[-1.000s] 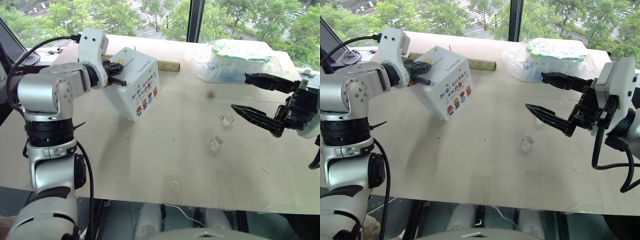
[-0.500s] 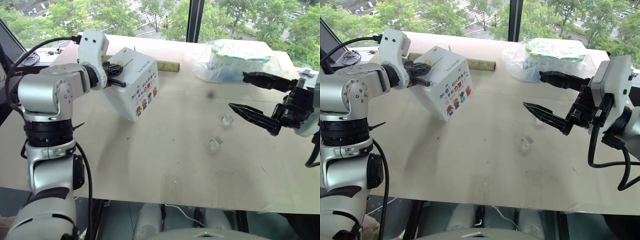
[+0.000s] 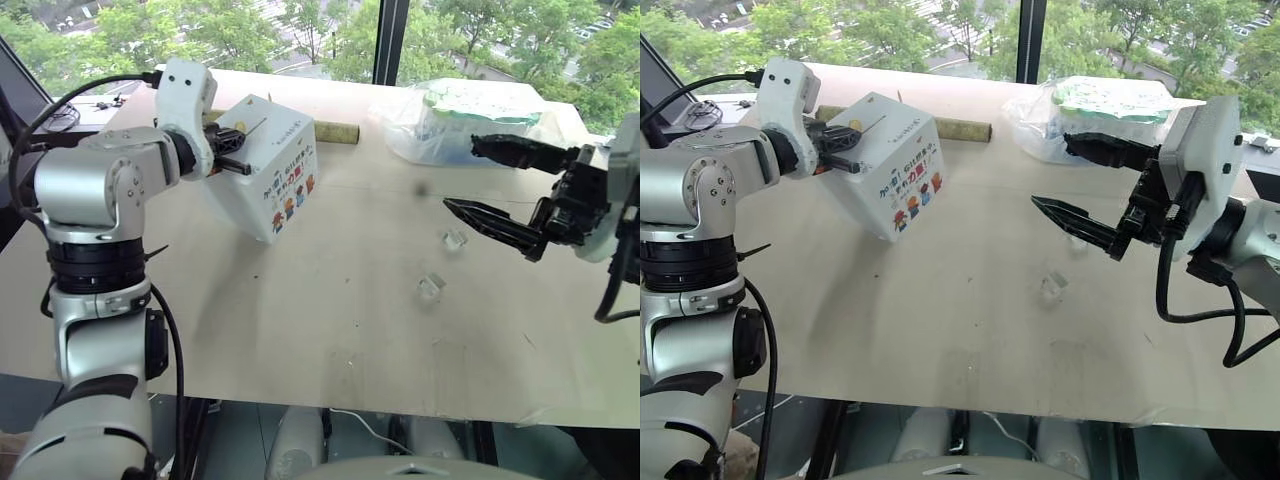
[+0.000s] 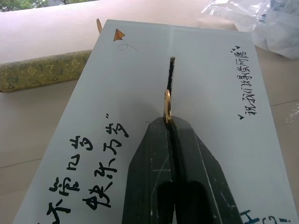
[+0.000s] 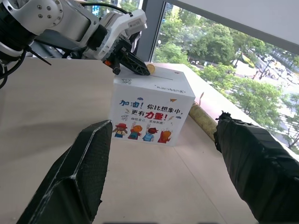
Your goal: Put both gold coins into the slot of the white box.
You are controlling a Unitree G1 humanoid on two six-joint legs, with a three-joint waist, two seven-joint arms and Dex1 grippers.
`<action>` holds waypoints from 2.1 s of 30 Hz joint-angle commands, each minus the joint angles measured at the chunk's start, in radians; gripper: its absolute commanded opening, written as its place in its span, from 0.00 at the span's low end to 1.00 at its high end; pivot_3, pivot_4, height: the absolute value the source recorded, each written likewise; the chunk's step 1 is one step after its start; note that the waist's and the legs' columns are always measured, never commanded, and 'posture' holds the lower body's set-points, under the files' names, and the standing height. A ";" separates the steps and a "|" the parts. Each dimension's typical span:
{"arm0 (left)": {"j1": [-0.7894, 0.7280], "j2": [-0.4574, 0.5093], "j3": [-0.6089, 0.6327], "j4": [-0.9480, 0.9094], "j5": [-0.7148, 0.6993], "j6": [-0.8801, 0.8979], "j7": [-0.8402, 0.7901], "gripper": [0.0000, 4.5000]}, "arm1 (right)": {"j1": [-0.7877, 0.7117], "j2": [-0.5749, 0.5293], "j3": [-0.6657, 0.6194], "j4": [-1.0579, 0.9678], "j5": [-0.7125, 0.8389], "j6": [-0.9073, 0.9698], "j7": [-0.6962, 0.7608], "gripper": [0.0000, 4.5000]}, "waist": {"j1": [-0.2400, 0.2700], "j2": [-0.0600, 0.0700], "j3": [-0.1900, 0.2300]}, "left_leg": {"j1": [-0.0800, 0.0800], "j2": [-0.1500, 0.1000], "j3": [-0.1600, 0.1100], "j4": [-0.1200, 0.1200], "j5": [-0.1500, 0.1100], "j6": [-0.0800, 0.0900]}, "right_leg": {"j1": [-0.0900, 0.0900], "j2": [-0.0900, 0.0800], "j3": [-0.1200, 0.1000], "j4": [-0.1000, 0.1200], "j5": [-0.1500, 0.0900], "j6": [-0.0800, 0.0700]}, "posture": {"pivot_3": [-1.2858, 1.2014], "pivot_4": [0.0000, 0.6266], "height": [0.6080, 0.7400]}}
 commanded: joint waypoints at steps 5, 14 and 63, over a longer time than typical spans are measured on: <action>0.007 0.021 -0.018 0.004 0.011 0.007 -0.013 0.00 | -0.038 -0.008 -0.001 -0.001 0.004 0.012 -0.026 0.84 | 0.000 0.000 0.000 | 0.000 0.000 0.000 0.000 0.000 0.000 | 0.000 0.000 0.000 0.000 0.000 0.000 | 0.52 0.24 1.00; 0.013 0.028 -0.027 0.008 0.011 -0.001 -0.027 0.00 | -0.060 -0.007 0.004 0.003 0.008 0.028 -0.034 0.84 | 0.000 0.000 0.000 | 0.000 0.000 0.000 0.000 0.000 0.000 | 0.000 0.000 0.000 0.000 0.000 0.000 | 0.52 0.24 1.00; 0.911 -0.011 0.223 -0.490 -0.346 -0.523 -0.496 0.60 | 0.906 0.181 -0.391 -0.037 -0.343 -0.177 0.208 0.99 | 0.004 0.001 -0.001 | 0.006 -0.002 -0.013 0.001 0.000 0.000 | 0.008 0.002 0.002 -0.002 0.000 0.000 | 0.52 0.24 1.00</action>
